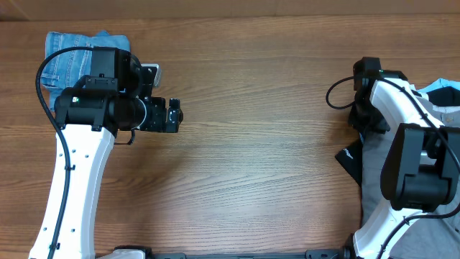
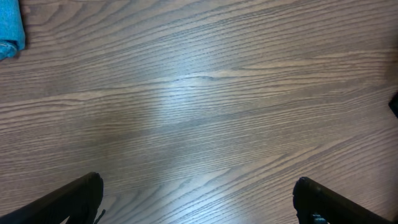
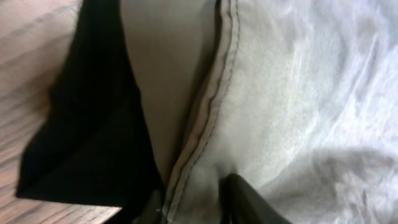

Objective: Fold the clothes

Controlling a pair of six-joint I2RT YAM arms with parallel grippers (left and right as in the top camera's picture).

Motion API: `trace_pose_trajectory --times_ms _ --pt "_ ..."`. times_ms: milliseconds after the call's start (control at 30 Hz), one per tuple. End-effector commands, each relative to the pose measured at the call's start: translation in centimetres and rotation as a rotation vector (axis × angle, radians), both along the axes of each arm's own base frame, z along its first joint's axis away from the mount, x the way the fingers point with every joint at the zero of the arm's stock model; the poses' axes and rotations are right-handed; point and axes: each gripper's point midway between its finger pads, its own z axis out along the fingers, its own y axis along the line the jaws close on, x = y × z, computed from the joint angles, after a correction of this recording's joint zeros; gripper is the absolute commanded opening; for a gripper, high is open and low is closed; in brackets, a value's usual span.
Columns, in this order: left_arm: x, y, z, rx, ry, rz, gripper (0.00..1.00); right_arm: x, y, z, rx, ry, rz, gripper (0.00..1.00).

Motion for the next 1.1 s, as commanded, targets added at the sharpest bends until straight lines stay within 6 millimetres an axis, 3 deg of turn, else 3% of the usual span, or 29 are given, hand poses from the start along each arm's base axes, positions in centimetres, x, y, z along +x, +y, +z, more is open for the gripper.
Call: trace_pose_trajectory --times_ms 0,100,200,533,633,667,700,767,867,933,1067 --pt "0.5 0.2 0.9 0.012 -0.039 -0.014 1.0 -0.7 -0.7 -0.5 -0.039 0.021 -0.031 0.29" --pt "0.6 0.2 0.9 0.013 -0.041 -0.018 1.0 -0.4 -0.8 0.6 -0.047 0.011 -0.053 0.15" --pt "0.6 0.2 0.9 0.013 -0.041 -0.018 1.0 0.6 -0.9 2.8 -0.05 -0.019 -0.055 0.09" --pt "0.5 0.2 0.9 0.014 -0.038 -0.018 1.0 3.1 -1.7 13.5 -0.061 -0.25 -0.098 0.04" --pt "0.5 0.2 1.0 0.013 -0.042 -0.017 1.0 4.3 -0.2 16.6 0.004 -0.314 -0.021 0.04" --pt "0.6 0.2 1.2 0.013 -0.046 -0.017 1.0 4.9 0.8 17.7 0.04 -0.34 0.017 0.04" --pt "0.7 0.2 2.0 0.012 -0.061 -0.015 1.0 5.9 3.0 20.0 0.11 -0.396 0.088 0.04" --pt "0.8 0.3 3.4 0.013 -0.086 -0.014 1.0 6.8 6.2 22.5 0.18 -0.453 0.173 0.04" --pt "1.1 0.8 6.3 0.035 -0.148 0.0 1.0 7.7 11.8 25.3 0.258 -0.526 0.301 0.04" --pt "1.2 1.3 8.4 0.063 -0.193 0.017 1.0 8.0 15.9 26.2 0.311 -0.553 0.395 0.04" --pt "0.9 2.9 12.0 0.133 -0.268 0.065 1.0 7.1 26.7 26.3 0.455 -0.564 0.619 0.04"
